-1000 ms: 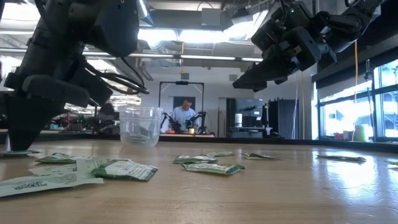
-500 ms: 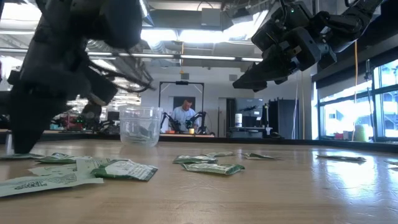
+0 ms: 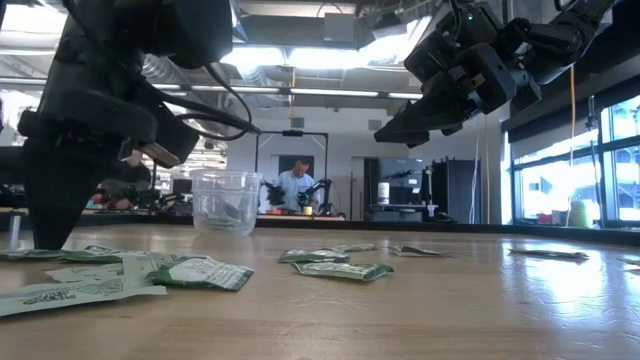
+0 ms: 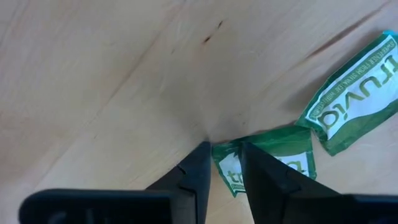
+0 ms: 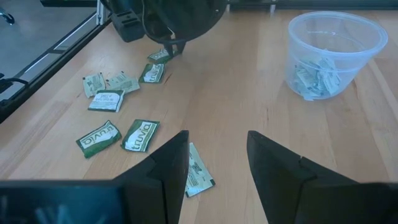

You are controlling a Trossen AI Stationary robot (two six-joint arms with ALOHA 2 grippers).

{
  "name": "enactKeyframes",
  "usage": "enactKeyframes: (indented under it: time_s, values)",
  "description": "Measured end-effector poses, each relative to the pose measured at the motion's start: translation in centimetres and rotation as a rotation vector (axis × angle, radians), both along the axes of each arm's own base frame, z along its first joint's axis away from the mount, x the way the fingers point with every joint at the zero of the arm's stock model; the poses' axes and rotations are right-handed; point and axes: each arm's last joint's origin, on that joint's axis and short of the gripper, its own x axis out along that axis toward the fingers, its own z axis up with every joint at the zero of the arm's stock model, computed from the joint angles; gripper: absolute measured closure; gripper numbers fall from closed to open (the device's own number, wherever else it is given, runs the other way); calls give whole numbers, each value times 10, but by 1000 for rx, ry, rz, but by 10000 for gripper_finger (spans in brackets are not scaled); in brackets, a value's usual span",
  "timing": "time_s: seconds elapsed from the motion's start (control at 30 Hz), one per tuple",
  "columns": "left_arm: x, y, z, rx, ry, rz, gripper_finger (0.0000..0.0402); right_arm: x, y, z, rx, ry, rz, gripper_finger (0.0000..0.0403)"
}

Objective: Pick and place Stevia / Truvia into bins
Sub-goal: Put the green stevia packet into the transparent container

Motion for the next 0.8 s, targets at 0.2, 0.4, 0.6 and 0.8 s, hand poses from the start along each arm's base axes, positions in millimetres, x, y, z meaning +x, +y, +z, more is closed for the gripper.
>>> enactKeyframes:
  time_s: [0.2,0.4,0.6,0.8]
  values:
    - [1,0,0,4,-8,0,343,0,0,0,0,0,0,237]
    - [1,0,0,5,-15,-22,363,0,0,0,0,0,0,237]
    - [0,1,6,26,-11,-99,391,0,0,0,1,0,-1,237]
    - [-2,7,36,64,-108,-99,399,0,0,0,0,-1,-1,237]
